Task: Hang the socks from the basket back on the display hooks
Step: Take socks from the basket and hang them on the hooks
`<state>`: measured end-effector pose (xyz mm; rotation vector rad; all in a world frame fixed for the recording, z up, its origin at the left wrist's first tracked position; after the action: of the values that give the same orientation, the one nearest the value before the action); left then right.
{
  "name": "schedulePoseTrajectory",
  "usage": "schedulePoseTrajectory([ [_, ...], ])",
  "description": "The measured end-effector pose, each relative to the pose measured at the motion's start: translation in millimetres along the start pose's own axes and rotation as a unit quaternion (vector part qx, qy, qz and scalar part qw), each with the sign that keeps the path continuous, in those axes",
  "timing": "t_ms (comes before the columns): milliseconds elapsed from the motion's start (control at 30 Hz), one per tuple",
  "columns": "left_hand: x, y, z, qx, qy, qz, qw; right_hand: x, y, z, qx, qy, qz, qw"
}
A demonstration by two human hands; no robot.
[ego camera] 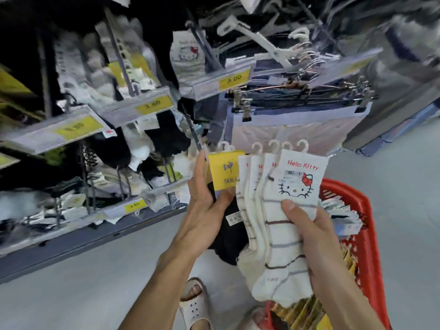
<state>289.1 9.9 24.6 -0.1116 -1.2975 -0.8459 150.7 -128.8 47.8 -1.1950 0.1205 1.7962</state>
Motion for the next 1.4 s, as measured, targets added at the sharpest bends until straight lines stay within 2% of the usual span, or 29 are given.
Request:
schedulePoseTrajectory([
  [267,5,49,7,0.007,-0.006,-0.004,1.000,-10,-58,-1,-0.029,0.048,0.045,0.997],
  [467,6,70,1,-0.039,0.004,-0.005,0.999,-7,-88,-9,-0.023,0.056,0.058,0.997],
  [633,-2,76,-2,-0.057,0.052,0.079,0.994,-3,-107,-14,-0.052,0.077,0.103,0.990],
  [700,-18,73,-1,-0.090,0.033,0.110,0.989,-2,-106,-18,-0.055,0.084,0.118,0.988],
  [767,-33,73,-7,-0.062,0.087,0.113,0.988,1,-104,-22,-0.064,0.089,0.136,0.985],
  [833,-16,65,-1,-0.085,0.058,0.086,0.991,9,-104,-25,-0.094,0.076,0.150,0.981],
  [867,-7,65,3,-0.090,0.068,0.078,0.991,13,-105,-27,-0.112,0.060,0.150,0.981],
  [900,2,64,3,-0.080,0.095,0.070,0.990,16,-105,-29,-0.129,0.044,0.153,0.979],
  [967,-3,65,0,-0.053,0.065,0.061,0.995,17,-104,-35,-0.151,0.027,0.180,0.972],
  [1200,0,56,-16,-0.031,0.048,0.060,0.997,-11,-105,-61,-0.099,0.112,0.188,0.971],
  [1400,-4,59,-27,0.003,0.048,0.087,0.995,-21,-101,-81,-0.096,0.106,0.177,0.974],
])
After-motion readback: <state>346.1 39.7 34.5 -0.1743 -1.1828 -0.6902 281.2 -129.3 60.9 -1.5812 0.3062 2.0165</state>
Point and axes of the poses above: each hand's wrist, its own z-axis away from the middle knuckle, its own y-axis out of the back of the hand, x = y × z, the point moved 8 cm from there along -z, towards the middle knuckle, and after that the axes turned 12 degrees about -z, right-handed, at the moved point
